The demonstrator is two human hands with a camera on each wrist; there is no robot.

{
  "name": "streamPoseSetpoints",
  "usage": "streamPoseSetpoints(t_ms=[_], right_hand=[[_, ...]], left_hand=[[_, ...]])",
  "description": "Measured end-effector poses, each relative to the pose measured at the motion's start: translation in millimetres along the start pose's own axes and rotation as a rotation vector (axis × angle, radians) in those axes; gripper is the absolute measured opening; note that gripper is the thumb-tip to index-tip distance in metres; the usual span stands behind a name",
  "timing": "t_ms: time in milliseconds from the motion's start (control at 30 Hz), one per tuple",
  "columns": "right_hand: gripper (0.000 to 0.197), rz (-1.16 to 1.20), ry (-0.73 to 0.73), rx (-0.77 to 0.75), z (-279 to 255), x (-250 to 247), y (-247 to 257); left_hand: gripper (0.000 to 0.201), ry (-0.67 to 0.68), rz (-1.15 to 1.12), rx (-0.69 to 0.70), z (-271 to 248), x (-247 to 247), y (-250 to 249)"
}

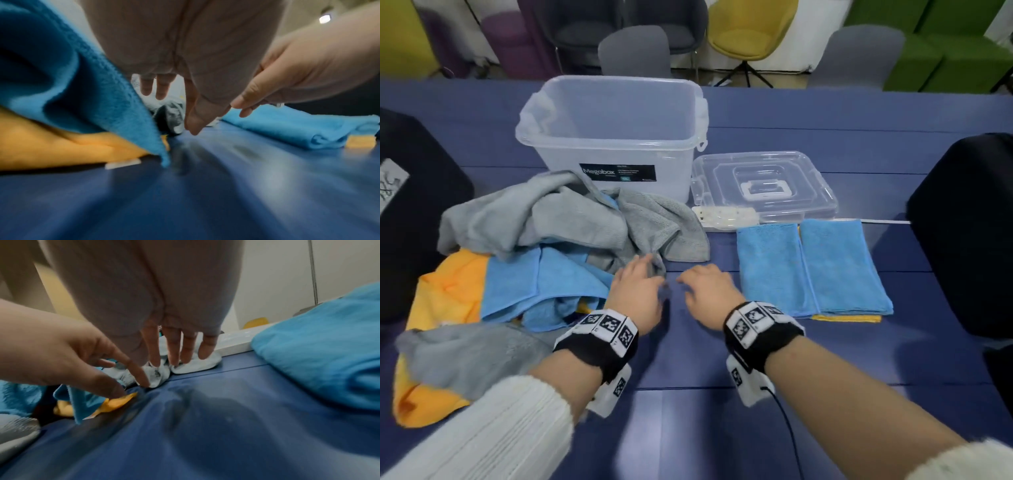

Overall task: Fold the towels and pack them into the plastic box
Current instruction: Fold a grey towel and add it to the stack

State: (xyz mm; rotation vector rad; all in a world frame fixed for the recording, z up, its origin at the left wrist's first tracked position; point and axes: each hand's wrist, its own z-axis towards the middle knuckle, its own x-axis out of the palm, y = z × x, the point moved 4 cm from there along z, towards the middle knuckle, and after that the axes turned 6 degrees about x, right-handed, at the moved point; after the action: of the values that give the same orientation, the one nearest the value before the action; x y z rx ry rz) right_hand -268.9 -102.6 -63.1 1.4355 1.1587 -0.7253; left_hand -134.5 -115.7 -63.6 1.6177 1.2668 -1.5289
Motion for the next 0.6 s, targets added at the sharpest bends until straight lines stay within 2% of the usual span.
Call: streamPoseSetpoints(t_ms=[67,133,200,267,367,467,533,600], right_hand=[[0.037,-0.03,0.119,0.046,13.7,13.7,18.1],[0.045,-0.024,0.169,0.088,24.0,22.8,28.5],[0.056,0.022,0.224,0.137,31.5,27.0,33.2],[0.059,0.136,0.236,0.171,40.1,28.0,34.0],[0.046,0.38,0.094,0.121,47.8,15.0,41.3],[0.015,0.589,-0.2,0.088,43.3,-23.7,52.0],[0.015,0.661,-0.376,0.022,35.7,-61.3,63.8],[0.022,0.649,-0.48,-0.097,26.1,-101.5,78.4]], left_hand=[[0.05,0.125,0.118,0.001,4.3,6.3,13.2],[0.058,0.178,0.139,-0.007,9.5,10.1,21.1],[0.061,0.136,0.088,-0.011,13.5,10.4,26.8],[0.059,-0.004,-0.026,0.037,13.7,5.2,27.3],[0.043,-0.252,-0.259,0.103,9.2,-16.3,26.9],[0.021,-0.487,-0.444,0.023,0.4,-54.5,32.4],[0.02,-0.625,-0.567,-0.024,-4.2,-84.5,37.7],[0.02,-0.722,-0.611,0.009,-6.8,-115.4,39.8]])
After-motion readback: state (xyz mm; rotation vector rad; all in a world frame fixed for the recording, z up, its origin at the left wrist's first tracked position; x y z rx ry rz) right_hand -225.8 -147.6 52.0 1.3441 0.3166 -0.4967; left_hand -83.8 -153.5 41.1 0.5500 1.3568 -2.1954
